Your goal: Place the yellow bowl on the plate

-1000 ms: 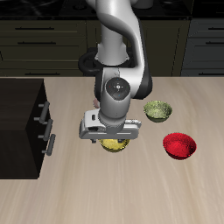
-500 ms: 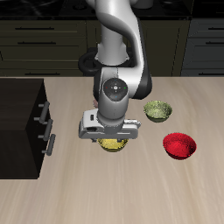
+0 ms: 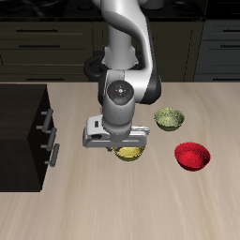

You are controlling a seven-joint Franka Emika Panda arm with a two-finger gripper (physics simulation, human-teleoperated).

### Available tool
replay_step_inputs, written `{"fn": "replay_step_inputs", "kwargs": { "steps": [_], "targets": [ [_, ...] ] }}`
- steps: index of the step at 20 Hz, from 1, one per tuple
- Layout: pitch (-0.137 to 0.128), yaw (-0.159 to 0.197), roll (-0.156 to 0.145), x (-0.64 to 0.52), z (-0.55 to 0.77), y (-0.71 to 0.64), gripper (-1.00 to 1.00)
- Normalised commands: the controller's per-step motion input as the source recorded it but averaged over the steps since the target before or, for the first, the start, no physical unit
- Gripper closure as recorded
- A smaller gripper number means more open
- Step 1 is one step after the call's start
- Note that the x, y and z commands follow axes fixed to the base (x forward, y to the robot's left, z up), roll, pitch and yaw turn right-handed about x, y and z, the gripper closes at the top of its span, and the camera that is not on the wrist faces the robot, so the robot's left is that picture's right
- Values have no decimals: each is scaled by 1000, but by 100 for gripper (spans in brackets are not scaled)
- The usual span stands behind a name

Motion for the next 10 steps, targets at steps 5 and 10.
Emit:
{"fn": "replay_step_inputs", "kwargs": {
  "steps": [5, 10],
  "targets": [
    [-13, 1, 10, 0, 50, 3, 100],
    [-22, -4, 8, -27, 140, 3, 100]
  ]
}}
